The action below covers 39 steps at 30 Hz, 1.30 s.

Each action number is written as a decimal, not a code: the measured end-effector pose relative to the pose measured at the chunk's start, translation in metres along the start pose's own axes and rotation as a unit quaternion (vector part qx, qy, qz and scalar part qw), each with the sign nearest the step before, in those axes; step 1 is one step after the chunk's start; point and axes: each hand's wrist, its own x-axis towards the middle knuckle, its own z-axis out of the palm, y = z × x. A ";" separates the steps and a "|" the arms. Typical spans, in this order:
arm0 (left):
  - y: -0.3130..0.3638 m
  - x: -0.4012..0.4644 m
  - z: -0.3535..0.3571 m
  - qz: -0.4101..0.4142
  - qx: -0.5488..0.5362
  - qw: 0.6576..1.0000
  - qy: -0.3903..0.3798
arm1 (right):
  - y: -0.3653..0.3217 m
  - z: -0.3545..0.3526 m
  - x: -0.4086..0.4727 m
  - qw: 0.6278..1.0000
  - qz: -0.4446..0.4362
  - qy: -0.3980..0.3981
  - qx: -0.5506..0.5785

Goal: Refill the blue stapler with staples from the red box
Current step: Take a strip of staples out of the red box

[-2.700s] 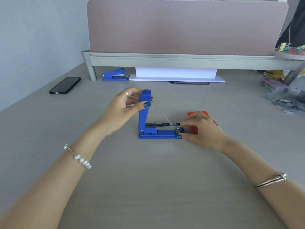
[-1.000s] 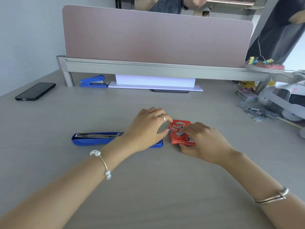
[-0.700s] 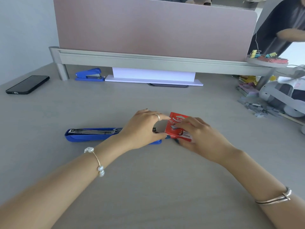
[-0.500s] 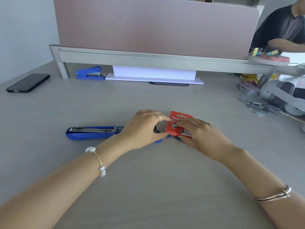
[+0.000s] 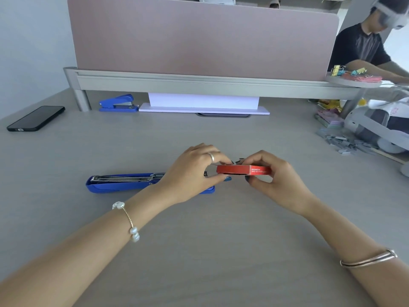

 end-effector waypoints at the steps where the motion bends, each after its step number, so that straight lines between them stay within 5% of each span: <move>1: 0.001 0.000 -0.001 0.006 -0.010 1.000 0.000 | 0.000 -0.001 0.000 1.000 0.000 -0.003 0.011; 11: 0.005 0.001 -0.008 -0.022 -0.143 0.988 -0.062 | 0.001 0.002 0.000 0.999 0.001 -0.033 -0.012; 16: 0.006 -0.002 -0.004 0.133 0.061 0.988 0.040 | 0.002 0.002 0.000 0.999 0.002 -0.030 -0.030; 22: 0.008 -0.005 0.001 0.220 0.223 0.949 0.041 | -0.001 0.002 -0.002 0.998 0.002 -0.030 -0.052; 39: 0.023 -0.008 0.013 0.108 0.213 0.971 0.017 | 0.000 0.002 -0.002 0.998 -0.010 -0.021 -0.053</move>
